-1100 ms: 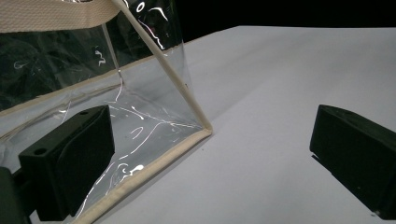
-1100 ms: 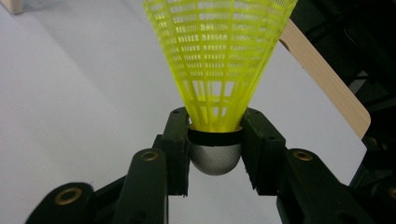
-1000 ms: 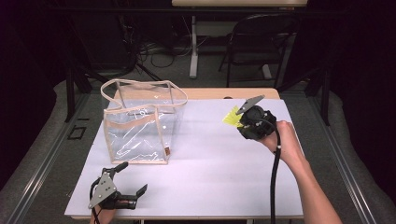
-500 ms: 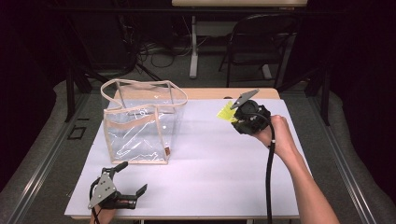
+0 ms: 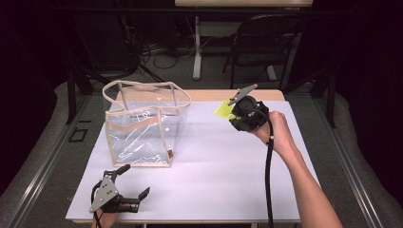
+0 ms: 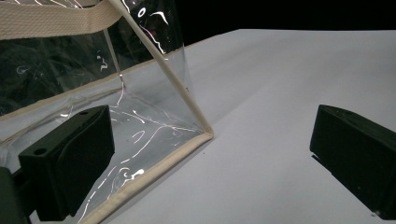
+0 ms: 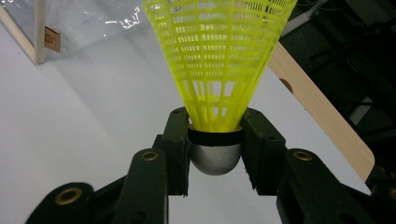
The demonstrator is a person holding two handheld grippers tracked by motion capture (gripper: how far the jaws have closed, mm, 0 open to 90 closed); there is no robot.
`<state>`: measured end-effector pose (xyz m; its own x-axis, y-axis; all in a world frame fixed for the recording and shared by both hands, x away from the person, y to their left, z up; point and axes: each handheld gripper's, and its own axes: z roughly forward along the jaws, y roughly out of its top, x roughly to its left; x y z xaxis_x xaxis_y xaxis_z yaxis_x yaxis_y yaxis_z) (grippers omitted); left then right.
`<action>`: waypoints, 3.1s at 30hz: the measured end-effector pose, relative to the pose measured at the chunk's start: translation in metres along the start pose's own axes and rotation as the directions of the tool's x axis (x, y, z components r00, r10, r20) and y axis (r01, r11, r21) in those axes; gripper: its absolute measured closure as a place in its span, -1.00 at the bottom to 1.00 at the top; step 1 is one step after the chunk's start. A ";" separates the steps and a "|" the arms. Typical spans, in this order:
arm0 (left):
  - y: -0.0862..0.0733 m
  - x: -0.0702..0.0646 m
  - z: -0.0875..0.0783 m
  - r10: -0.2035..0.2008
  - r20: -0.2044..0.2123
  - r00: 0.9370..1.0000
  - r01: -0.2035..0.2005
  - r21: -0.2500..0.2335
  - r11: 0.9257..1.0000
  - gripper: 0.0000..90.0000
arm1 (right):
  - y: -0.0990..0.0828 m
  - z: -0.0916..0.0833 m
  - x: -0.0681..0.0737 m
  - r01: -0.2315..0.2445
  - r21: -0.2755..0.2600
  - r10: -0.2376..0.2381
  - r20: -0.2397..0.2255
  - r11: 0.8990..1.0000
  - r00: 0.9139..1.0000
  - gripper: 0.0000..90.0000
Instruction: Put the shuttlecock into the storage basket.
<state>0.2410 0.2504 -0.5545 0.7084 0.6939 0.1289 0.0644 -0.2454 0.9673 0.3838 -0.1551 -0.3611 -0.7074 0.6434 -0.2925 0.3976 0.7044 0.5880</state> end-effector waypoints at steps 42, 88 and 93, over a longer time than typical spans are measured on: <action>0.000 0.001 0.000 -0.001 0.005 1.000 0.001 -0.007 1.000 -1.00 | 0.046 0.020 0.005 0.024 -0.023 -0.024 -0.013 0.999 1.000 0.44; 0.001 0.001 -0.001 -0.002 0.005 1.000 0.002 -0.014 1.000 -1.00 | 0.094 0.036 0.016 0.058 -0.053 -0.059 -0.020 0.997 0.998 0.44; 0.001 0.001 -0.002 0.001 0.005 1.000 -0.001 -0.016 1.000 -1.00 | 0.099 0.038 0.018 0.065 -0.061 -0.066 -0.019 0.996 0.998 0.44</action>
<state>0.2407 0.2522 -0.5528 0.7120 0.6903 0.1289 0.0525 -0.2354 0.9705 0.4323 -0.0628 -0.3369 -0.7431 0.5897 -0.3163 0.3146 0.7251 0.6126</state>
